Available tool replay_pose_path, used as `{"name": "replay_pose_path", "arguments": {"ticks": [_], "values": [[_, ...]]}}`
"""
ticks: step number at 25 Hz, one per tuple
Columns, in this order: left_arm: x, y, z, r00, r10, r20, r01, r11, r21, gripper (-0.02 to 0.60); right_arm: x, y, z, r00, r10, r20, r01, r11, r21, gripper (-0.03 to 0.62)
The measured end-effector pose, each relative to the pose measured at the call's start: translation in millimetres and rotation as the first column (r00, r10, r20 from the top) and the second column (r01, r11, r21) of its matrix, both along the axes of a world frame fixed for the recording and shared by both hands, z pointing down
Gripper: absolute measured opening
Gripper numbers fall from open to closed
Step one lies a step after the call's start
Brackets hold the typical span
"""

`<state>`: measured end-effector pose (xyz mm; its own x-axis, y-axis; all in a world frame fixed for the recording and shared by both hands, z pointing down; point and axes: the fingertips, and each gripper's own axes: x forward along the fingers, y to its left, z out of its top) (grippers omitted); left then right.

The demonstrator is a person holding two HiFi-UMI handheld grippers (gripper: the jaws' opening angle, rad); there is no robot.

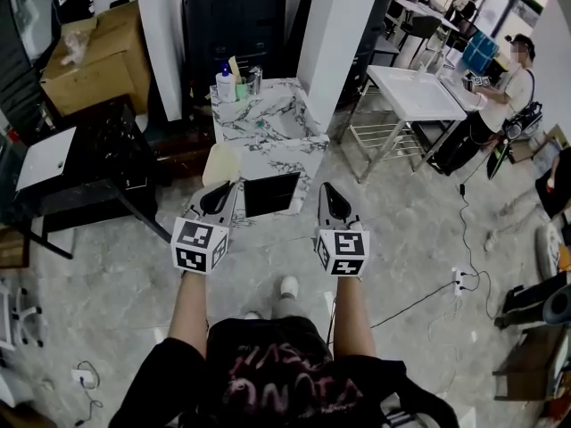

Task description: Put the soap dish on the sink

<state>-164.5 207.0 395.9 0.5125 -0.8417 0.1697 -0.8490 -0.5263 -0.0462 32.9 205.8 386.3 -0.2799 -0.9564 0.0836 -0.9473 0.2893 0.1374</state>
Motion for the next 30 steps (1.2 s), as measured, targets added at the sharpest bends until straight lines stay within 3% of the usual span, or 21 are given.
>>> {"name": "replay_pose_path", "arguments": {"ticks": [12, 30], "values": [[9, -63, 9, 1.000, -0.002, 0.011, 0.002, 1.000, -0.018, 0.025, 13, -67, 9, 1.000, 0.017, 0.009, -0.017, 1.000, -0.010, 0.012], [75, -237, 46, 0.999, -0.024, 0.042, 0.028, 0.995, -0.100, 0.025, 88, -244, 48, 0.998, 0.018, 0.057, -0.013, 0.997, -0.078, 0.012]]}}
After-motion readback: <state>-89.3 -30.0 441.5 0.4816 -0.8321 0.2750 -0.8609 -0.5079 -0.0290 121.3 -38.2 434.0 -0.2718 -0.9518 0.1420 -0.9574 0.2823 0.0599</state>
